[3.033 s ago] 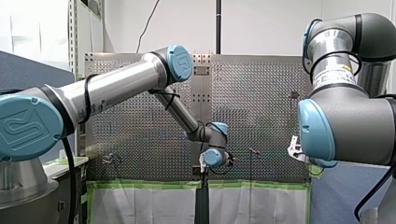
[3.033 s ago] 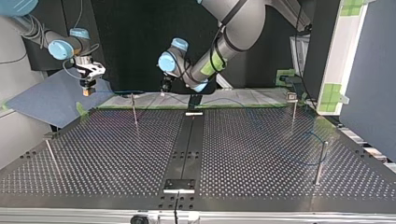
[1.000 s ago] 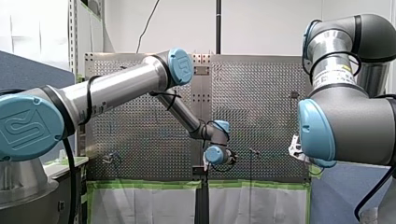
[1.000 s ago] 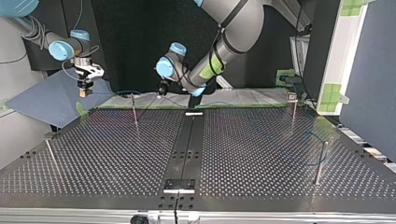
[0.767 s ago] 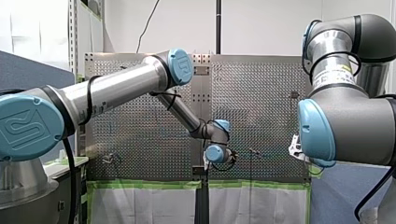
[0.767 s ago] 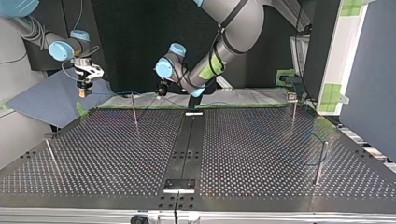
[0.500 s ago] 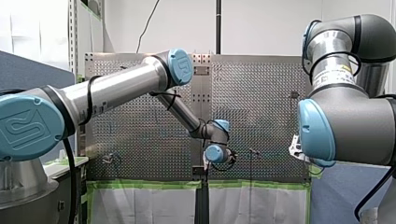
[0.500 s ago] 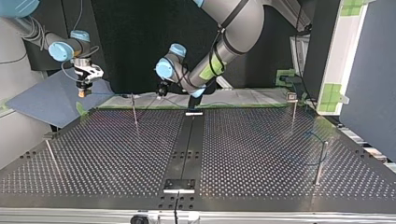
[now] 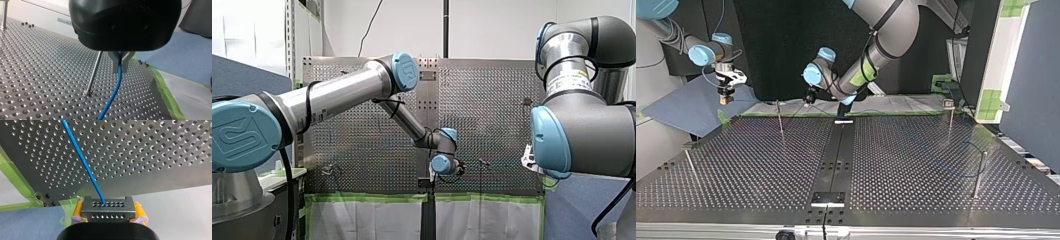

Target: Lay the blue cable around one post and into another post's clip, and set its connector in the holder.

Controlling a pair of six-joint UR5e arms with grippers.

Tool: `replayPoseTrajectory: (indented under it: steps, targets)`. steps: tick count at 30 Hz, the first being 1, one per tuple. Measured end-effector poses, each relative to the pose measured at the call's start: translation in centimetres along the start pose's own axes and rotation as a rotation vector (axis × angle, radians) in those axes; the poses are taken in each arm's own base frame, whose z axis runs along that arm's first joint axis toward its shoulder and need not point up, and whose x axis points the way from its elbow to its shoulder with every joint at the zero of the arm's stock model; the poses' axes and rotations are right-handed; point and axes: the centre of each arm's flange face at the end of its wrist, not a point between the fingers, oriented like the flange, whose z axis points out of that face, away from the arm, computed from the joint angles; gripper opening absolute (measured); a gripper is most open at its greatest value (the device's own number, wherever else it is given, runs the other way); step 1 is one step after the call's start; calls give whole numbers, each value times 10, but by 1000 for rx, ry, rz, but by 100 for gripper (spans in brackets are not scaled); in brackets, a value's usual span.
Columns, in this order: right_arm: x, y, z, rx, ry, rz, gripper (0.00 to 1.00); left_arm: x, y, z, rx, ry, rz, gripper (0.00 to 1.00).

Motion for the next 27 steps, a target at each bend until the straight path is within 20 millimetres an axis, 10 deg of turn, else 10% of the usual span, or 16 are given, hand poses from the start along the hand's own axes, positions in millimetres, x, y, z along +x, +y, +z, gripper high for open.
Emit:
replayPoseTrajectory:
  steps: [16,19,25,27]
  targets:
    - [-2,-5,2,7,-2,-8,0,-8,2,5,-4,-12,-21,0]
    - [-2,-7,2,10,-2,-10,0,-8,2,5,-7,-10,-22,15]
    - [-3,-8,2,12,-4,-12,0,-7,2,3,-22,-3,-19,92]
    - [-3,-9,2,14,-5,-13,0,-6,0,2,-23,-1,-16,100]
